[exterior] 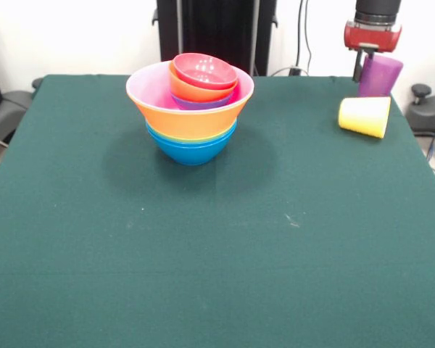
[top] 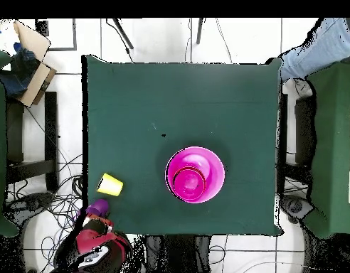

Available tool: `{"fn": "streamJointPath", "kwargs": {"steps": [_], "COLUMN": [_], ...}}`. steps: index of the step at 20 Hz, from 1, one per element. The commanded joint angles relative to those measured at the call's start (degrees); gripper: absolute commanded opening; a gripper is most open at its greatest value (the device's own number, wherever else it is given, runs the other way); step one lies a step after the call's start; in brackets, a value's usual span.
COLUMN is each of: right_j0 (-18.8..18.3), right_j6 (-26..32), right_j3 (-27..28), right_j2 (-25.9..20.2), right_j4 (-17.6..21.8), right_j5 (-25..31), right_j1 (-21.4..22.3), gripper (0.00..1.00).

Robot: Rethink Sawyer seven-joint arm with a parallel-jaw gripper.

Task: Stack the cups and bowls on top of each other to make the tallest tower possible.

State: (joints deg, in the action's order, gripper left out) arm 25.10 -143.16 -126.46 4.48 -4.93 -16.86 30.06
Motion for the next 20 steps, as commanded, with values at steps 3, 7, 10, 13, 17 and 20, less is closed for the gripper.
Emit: {"fn": "streamJointPath", "kwargs": {"steps": [3, 7, 10, 13, 17, 20], "right_j0": [-4.6, -4.8, -4.5, -4.5, -5.0, -6.2], "right_j6": [2.5, 2.4, 2.1, 1.7, 0.7, 0.7], "right_j3": [7.9, 8.9, 9.8, 10.1, 8.6, 6.6], "right_j2": [-2.7, -2.5, -2.4, -2.4, -2.9, -3.3], "right_j4": [4.8, 5.4, 5.4, 5.8, 7.0, 8.8], "right_j5": [8.1, 9.3, 10.0, 10.2, 10.3, 10.8], "right_j1": [-2.8, -2.4, -2.5, -2.6, -1.4, 0.7], "gripper": [0.0, 0.0, 0.0, 0.0, 0.0, 0.0]}}
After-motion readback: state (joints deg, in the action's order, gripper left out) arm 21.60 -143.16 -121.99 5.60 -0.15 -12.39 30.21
